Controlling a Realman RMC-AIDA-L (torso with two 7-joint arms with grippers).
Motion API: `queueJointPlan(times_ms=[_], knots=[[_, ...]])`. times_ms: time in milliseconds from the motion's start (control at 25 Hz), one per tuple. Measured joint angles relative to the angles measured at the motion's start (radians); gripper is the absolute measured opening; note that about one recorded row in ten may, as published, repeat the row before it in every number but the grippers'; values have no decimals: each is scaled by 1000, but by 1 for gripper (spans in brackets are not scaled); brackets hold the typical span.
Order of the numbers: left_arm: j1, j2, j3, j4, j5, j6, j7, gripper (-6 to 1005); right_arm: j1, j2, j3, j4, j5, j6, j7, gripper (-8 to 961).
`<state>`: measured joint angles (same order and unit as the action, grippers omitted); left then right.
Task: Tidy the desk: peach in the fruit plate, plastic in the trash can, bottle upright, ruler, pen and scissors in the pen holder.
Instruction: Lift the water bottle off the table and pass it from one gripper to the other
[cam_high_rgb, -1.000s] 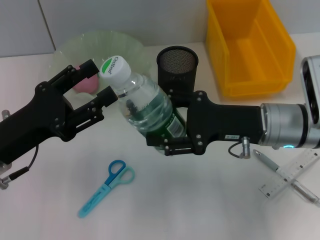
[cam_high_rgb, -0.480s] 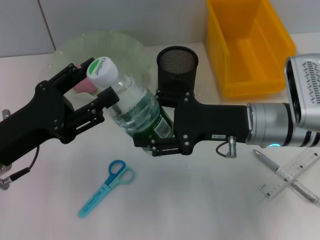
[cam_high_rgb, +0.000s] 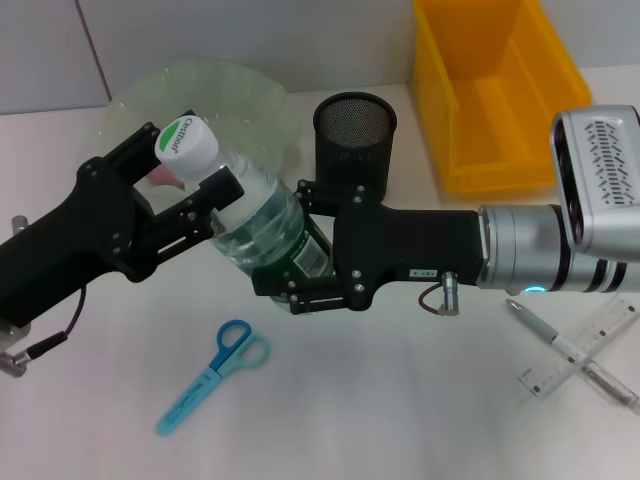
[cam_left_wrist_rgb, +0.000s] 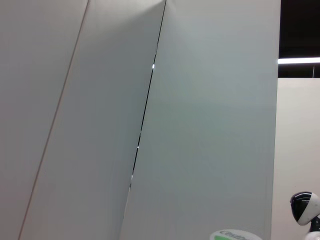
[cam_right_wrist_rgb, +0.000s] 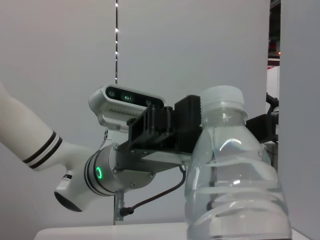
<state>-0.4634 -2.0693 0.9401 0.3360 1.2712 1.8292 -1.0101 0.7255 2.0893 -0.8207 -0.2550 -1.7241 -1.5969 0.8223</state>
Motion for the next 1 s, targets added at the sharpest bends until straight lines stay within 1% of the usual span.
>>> queueJointPlan(times_ms=[440,800,1000], knots=[[-9,-2,7,-12,-12,1,-4,656,21,2,0,21,0,12,0,776],[-22,0,7,-23,-12,-5,-15,643,22,2,0,22,-3,7,0,778],[-26,3,5,-25,-12,-10,-16,523,23,2,0,22,-3,3,0,778]])
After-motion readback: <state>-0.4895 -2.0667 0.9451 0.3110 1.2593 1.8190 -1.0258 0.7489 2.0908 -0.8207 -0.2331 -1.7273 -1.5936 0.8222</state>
